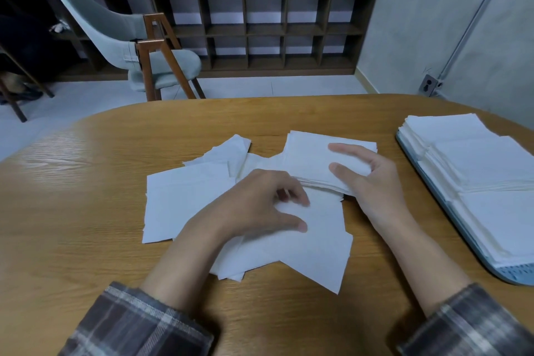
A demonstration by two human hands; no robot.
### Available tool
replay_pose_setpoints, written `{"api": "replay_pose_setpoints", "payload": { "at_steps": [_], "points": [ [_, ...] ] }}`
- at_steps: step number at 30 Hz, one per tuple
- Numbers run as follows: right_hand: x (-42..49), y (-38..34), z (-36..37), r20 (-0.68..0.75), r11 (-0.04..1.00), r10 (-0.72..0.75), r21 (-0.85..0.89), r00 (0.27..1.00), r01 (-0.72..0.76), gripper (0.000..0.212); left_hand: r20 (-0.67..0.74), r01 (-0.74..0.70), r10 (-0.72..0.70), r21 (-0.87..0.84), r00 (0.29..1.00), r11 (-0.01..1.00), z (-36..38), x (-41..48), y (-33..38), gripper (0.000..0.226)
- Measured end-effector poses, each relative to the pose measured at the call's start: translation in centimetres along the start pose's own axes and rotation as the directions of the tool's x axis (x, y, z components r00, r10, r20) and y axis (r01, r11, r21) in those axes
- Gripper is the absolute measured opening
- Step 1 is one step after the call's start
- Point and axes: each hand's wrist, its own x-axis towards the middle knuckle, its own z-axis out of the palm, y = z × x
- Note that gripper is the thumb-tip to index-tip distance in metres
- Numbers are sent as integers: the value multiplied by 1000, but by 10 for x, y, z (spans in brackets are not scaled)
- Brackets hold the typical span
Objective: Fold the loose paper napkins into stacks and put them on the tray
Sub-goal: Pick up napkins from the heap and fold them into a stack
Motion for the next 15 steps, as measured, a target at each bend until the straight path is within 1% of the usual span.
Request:
{"api": "replay_pose_setpoints", "payload": {
  "at_steps": [1, 3, 6, 11, 14, 15],
  "points": [
    [0, 0, 0, 4, 1000, -4, -5, 1000, 4, 29, 27, 1, -2, 24, 1000, 1000, 2, 0, 0, 34],
    [0, 0, 0, 8, 1000, -12, -16, 1000, 12, 29, 24, 8, -9, 45, 1000, 999, 3, 0, 1, 33],
    [-1, -1, 1, 19, 999, -19, -30, 1000, 19, 29, 17, 33, -33, 14, 999, 999, 3, 1, 3, 27],
    [-1, -2, 1, 56, 999, -39, -29, 998, 41, 26, -6, 38, -39, -111, 999, 993, 0, 0, 4, 16],
    [-3, -5, 2, 77, 999, -34, 30, 996, 32, 16, -36, 27, -36, -217, 999, 976, -5, -1, 6, 13],
    [-3, -7, 2, 89, 998, -23, 61, 996, 18, 16, -60, 18, -35, -261, 998, 965, -7, -2, 7, 14]
  ]
}}
